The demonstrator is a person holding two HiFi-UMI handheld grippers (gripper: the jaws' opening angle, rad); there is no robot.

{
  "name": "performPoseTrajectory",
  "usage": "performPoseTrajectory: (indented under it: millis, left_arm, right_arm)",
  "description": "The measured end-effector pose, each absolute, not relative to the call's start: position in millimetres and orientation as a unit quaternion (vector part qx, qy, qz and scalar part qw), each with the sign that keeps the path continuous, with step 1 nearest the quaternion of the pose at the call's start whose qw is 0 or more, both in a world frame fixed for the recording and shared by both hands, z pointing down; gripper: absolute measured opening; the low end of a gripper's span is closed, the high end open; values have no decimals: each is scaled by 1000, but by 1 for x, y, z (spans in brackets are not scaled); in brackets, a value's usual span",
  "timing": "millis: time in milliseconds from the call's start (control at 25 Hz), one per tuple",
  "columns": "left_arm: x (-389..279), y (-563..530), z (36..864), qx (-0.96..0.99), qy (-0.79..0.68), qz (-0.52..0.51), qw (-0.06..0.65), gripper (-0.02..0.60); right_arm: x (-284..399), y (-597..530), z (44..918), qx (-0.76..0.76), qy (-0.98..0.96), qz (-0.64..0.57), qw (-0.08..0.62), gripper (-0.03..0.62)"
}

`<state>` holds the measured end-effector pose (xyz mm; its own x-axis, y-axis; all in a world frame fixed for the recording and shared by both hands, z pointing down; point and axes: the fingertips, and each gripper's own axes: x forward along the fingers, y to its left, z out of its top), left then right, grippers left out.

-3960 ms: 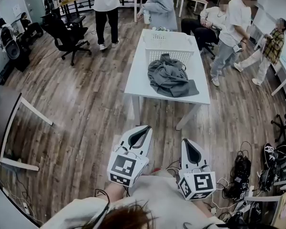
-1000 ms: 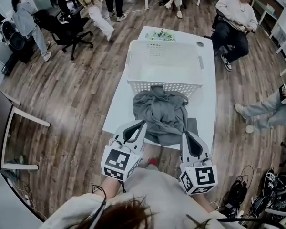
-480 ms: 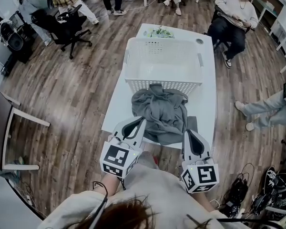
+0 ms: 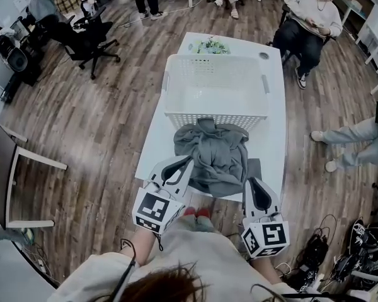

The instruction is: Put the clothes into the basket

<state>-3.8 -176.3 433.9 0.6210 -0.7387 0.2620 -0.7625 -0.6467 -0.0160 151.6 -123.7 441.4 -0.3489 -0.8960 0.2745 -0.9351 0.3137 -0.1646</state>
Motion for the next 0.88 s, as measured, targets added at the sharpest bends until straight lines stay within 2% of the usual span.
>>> performPoseTrajectory:
  millis: [160,280,320,400,560,680,880]
  left_arm:
    - [1,-181,431,908,-401,114,35,15]
    - [6,-186,434,915,-387,112,39,22]
    - [6,-187,435,916,-383,111,41,43]
    - [6,-191,438,919,-376,113,44,131]
    - [9,-194,452,930,-343,119,56,199]
    - [14,-200,466,935,-321,131,72,306]
    - [23,-210,501,936,-291,181,84,440]
  right_arm:
    - [145,-131,441,559,-817,125,70,23]
    - [134,-138,445,542,-828,124,74,129]
    - [131,-140,448,537,-831,125,75,149]
    - [125,-143,452,530,-835,128,79,200]
    - [119,-145,466,525,-834,139,99,293]
    - [122,-147,487,530,-823,170,117,370]
    - [144,-154,535,548,-784,246,157,428]
